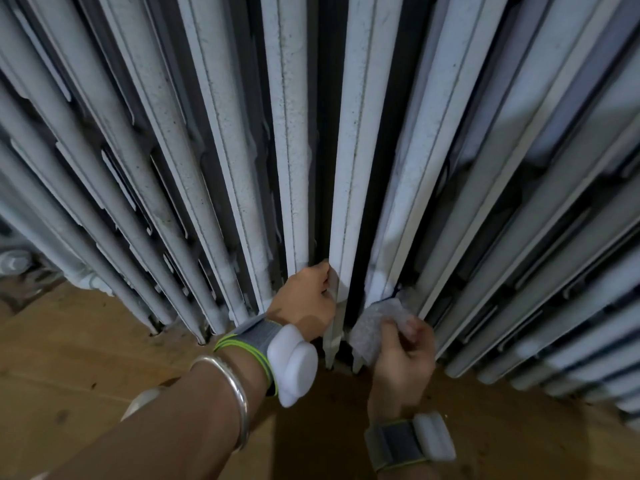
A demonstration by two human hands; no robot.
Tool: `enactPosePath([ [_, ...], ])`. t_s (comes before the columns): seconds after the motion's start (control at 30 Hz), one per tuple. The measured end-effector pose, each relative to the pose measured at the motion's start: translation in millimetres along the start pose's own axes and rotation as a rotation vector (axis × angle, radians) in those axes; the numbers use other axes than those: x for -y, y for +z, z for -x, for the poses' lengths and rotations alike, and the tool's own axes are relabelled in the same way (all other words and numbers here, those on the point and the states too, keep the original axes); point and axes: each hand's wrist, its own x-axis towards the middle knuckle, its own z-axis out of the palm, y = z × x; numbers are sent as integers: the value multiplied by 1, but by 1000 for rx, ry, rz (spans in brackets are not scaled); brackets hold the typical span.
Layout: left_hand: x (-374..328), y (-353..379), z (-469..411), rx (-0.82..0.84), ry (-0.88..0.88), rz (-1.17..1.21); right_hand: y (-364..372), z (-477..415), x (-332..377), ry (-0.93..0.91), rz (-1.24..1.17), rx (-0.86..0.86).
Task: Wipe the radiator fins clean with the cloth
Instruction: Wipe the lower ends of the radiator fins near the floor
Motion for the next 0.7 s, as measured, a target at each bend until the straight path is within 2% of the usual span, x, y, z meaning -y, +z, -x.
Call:
enactPosePath([
  [0.07, 0, 2, -1, -16, -24, 15, 0, 0, 9, -300, 113, -57],
  [0.13, 0, 4, -1, -28, -37, 23, 0, -7, 9, -585, 257, 22],
  [0.2, 0, 5, -1, -35, -35, 43, 2, -22, 5, -724, 408, 138],
  [0.37, 2, 9, -1, -53, -33, 71, 2, -41, -15, -720, 460, 241],
  [0.57, -3, 10, 5, -68, -19, 69, -4, -42, -60, -750, 426, 238],
  [0.7, -8, 10, 9, -107, -22, 37, -9, -45, -91, -636, 448, 233],
])
